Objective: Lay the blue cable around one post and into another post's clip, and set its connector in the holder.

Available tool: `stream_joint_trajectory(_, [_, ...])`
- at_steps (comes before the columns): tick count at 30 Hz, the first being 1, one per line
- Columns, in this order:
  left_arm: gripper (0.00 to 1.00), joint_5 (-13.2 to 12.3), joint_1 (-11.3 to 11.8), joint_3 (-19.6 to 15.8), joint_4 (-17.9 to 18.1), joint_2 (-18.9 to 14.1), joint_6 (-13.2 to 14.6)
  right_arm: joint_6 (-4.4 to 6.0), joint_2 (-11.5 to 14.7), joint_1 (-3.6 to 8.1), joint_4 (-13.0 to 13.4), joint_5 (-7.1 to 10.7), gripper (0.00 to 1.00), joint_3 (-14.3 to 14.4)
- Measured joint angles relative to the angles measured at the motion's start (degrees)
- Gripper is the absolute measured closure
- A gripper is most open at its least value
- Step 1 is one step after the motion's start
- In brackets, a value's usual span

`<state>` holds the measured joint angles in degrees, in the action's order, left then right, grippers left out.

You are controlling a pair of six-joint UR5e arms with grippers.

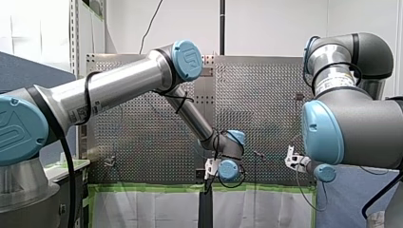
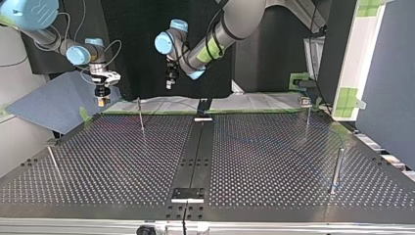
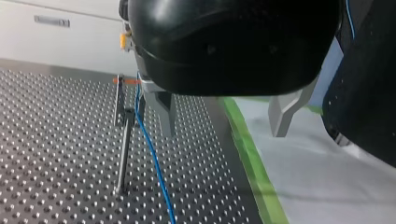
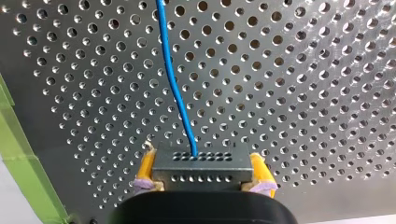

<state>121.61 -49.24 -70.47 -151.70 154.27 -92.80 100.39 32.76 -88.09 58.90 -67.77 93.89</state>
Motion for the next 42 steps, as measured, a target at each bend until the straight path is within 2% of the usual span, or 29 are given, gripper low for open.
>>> stream_joint_trajectory(11, [0.00,5.04,-0.31,0.00,0.73,-1.20,0.07,0.00,0.00,-0.01,0.02,0.00,1.00,0.02])
stream_joint_trajectory(22, [0.00,1.40,-1.44,0.00,2.22,-2.83,0.05,0.00,-0.07,-0.01,0.00,0.00,1.00,0.03])
stream_joint_trajectory(42, [0.00,1.21,-1.61,-0.01,2.10,-2.85,-0.10,-0.01,-0.09,-0.09,0.00,0.00,1.00,0.03])
